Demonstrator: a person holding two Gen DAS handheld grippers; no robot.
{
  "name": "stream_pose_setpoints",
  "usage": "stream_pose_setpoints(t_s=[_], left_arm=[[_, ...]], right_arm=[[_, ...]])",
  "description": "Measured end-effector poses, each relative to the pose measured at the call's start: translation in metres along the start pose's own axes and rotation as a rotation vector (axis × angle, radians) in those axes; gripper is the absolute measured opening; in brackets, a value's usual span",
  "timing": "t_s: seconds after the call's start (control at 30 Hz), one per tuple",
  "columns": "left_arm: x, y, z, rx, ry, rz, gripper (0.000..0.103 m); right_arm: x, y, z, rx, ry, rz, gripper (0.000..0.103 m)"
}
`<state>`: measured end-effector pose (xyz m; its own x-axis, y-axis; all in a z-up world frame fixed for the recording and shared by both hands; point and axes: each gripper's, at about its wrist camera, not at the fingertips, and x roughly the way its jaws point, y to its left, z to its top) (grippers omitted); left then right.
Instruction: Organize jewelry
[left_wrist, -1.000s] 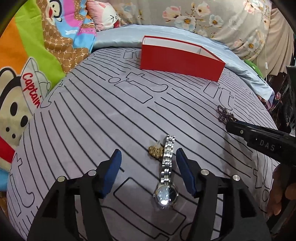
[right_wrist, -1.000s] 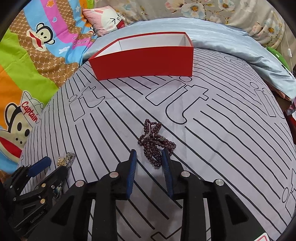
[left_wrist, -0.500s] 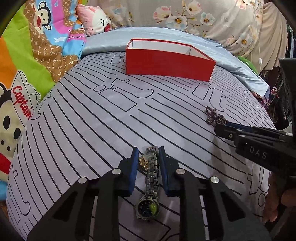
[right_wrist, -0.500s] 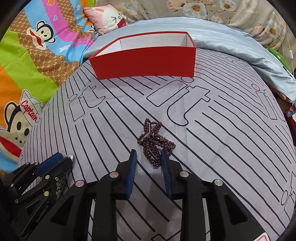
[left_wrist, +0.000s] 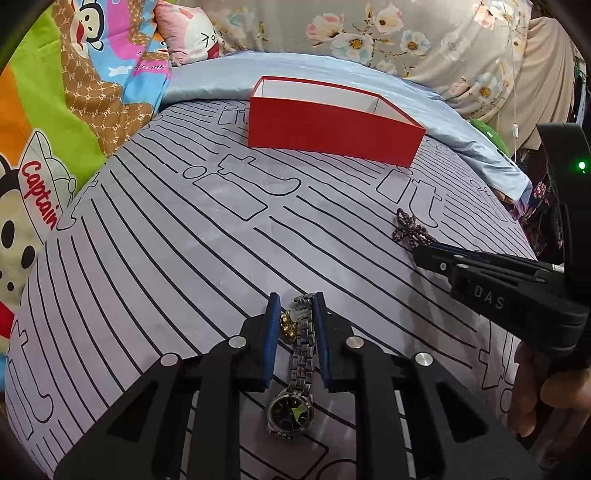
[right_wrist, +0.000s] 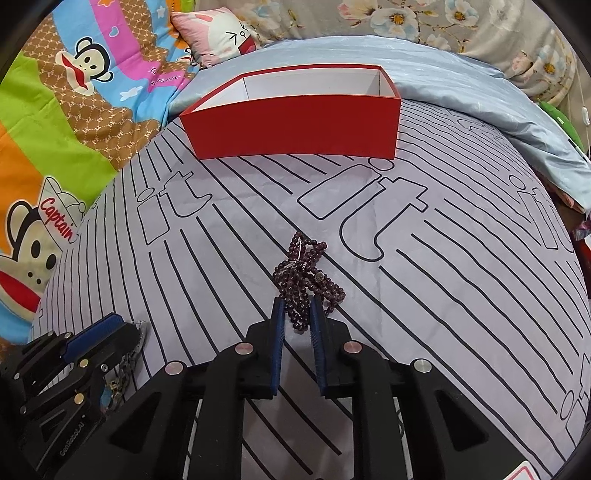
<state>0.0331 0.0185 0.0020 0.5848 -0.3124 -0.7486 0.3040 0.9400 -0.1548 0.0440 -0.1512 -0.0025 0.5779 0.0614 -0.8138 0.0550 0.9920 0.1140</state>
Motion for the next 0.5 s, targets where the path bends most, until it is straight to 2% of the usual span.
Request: stream_pose_setpoints(t_s=[0.1, 0.5], left_arm=[[-0.001, -0.002, -0.001, 0.002, 0.0, -0.004, 0.017], [-0.006, -0.008, 0.001, 0.0, -0.003, -0.029, 0.016]], right_arm=[[0.0, -0.002, 0.0, 0.01, 0.001, 0.002, 0.004], [-0.01, -0.004, 0.001, 0.023, -0.03, 0.016, 0.004]])
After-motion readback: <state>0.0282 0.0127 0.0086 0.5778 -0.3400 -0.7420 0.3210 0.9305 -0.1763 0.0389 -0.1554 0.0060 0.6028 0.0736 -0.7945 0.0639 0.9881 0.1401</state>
